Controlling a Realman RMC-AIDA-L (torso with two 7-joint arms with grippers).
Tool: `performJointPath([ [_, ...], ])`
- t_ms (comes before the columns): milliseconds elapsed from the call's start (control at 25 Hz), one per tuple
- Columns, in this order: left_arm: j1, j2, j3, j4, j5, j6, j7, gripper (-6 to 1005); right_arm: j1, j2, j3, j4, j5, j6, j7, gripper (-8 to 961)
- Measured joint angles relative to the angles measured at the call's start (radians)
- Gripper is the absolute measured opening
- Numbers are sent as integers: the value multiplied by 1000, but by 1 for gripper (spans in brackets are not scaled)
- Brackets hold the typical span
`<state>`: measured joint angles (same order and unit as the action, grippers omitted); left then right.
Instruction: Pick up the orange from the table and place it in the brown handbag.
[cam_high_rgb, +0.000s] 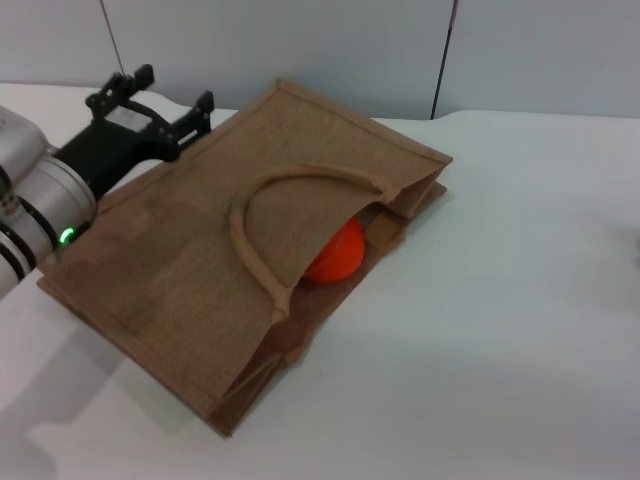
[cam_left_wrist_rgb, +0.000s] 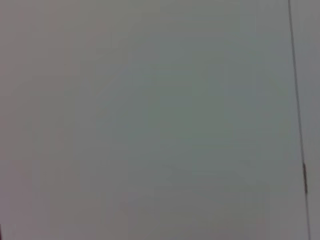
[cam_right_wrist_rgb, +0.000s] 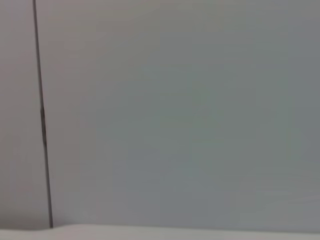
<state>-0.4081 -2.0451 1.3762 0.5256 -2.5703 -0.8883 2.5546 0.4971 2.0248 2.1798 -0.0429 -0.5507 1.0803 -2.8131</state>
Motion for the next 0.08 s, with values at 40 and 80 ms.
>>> performJointPath([
  [40, -5, 0, 8, -10, 0, 0, 7, 859, 4, 0, 0, -2, 0, -8, 0, 886],
  [80, -13, 0, 19, -24, 0, 3, 17, 859, 6, 0, 0, -5, 0, -11, 0, 886],
])
